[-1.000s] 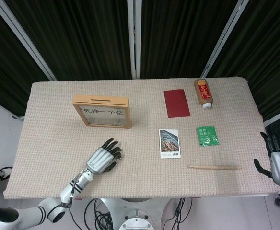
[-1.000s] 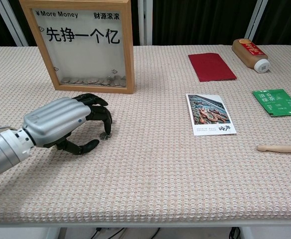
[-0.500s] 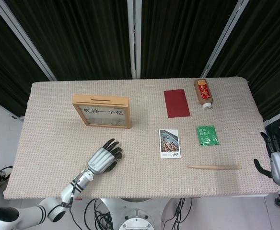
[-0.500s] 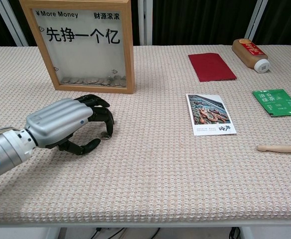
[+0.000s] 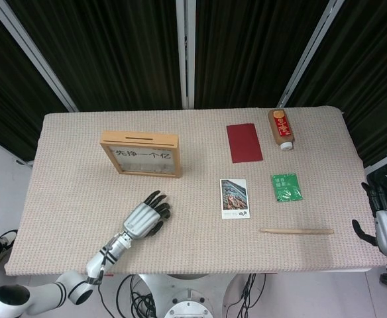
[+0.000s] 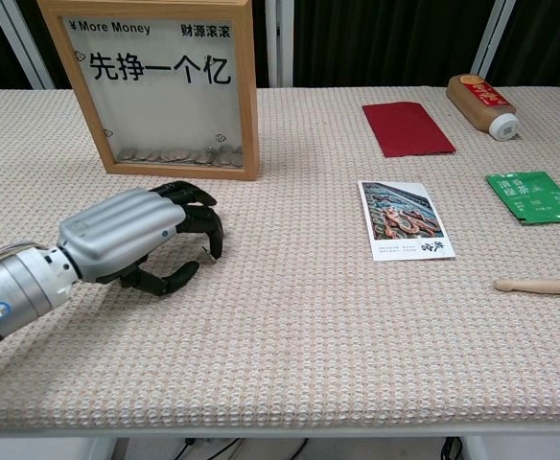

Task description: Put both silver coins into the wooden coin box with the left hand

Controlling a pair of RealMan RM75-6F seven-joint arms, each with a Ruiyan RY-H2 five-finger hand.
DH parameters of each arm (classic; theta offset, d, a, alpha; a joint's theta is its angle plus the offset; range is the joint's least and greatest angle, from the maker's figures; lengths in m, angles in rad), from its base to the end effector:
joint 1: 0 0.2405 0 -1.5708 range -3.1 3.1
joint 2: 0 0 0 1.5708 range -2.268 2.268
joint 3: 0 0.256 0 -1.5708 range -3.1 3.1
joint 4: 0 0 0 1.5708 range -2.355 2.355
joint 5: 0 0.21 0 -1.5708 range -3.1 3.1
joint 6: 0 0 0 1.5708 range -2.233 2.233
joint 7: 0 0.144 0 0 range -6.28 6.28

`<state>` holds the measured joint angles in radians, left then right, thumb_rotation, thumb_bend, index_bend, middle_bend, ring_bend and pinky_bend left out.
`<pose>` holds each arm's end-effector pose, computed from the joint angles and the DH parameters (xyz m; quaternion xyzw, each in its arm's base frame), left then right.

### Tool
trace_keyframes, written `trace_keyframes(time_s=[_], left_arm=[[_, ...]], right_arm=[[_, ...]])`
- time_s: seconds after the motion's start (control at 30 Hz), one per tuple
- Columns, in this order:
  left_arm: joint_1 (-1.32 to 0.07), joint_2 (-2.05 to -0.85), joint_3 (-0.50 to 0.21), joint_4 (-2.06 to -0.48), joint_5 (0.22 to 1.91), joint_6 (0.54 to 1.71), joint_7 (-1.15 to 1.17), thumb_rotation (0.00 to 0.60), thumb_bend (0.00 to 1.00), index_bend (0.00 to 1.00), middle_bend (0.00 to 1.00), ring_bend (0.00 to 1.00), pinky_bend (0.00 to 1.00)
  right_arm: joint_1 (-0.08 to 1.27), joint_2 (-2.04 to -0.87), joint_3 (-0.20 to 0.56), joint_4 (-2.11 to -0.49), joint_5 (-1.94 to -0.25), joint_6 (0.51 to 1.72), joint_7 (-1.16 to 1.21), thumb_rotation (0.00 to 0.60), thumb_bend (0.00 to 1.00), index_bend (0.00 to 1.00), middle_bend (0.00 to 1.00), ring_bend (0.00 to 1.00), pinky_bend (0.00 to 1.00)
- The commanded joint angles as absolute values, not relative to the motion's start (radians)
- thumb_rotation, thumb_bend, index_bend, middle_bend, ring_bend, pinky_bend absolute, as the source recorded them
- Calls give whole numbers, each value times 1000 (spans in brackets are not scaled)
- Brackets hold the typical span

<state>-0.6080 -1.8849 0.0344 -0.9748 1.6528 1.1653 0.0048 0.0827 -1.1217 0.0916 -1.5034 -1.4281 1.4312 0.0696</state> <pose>-0.1803 0.2765 -0.1021 -0.7970 -0.2820 -0.4240 0.3247 -0.3413 -0.1903 0.1741 0.5723 -0.3970 0.3668 0.6167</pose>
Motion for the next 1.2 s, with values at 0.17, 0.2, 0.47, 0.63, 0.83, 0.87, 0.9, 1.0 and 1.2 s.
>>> trace_keyframes(time_s=[0.17, 0.2, 0.47, 0.63, 0.83, 0.87, 0.9, 1.0, 1.2], left_arm=[[-618, -1900, 28, -951, 1652, 1165, -4, 600, 315, 427, 254, 101, 82], [-619, -1902, 27, -947, 1652, 1165, -5, 600, 315, 438, 255, 100, 82], [-630, -1916, 24, -922, 1657, 1172, -21, 600, 314, 474, 261, 101, 83], [-628, -1924, 26, -906, 1664, 1195, -47, 600, 314, 505, 273, 101, 83], [-625, -1926, 26, -895, 1666, 1212, -65, 600, 313, 522, 280, 101, 83], [-626, -1926, 25, -895, 1666, 1215, -67, 600, 314, 522, 281, 101, 84], [-625, -1926, 25, -894, 1667, 1219, -68, 600, 314, 521, 281, 101, 84], [-626, -1925, 23, -894, 1667, 1224, -71, 600, 314, 511, 281, 101, 83], [-625, -1925, 28, -897, 1669, 1229, -78, 600, 314, 511, 282, 101, 84]], right_arm=[[85, -1125, 91, -1495, -1430, 1427, 79, 600, 276, 0, 0, 0, 0], [85, -1126, 91, -1494, -1430, 1426, 80, 600, 276, 0, 0, 0, 0], [81, -1125, 91, -1488, -1425, 1428, 87, 600, 276, 0, 0, 0, 0], [82, -1126, 91, -1488, -1424, 1426, 85, 600, 276, 0, 0, 0, 0], [84, -1129, 90, -1489, -1427, 1423, 82, 600, 276, 0, 0, 0, 0], [84, -1129, 90, -1489, -1426, 1423, 82, 600, 276, 0, 0, 0, 0], [84, -1129, 90, -1489, -1426, 1423, 81, 600, 276, 0, 0, 0, 0], [84, -1128, 90, -1490, -1426, 1423, 80, 600, 276, 0, 0, 0, 0], [83, -1127, 89, -1492, -1426, 1423, 79, 600, 276, 0, 0, 0, 0]])
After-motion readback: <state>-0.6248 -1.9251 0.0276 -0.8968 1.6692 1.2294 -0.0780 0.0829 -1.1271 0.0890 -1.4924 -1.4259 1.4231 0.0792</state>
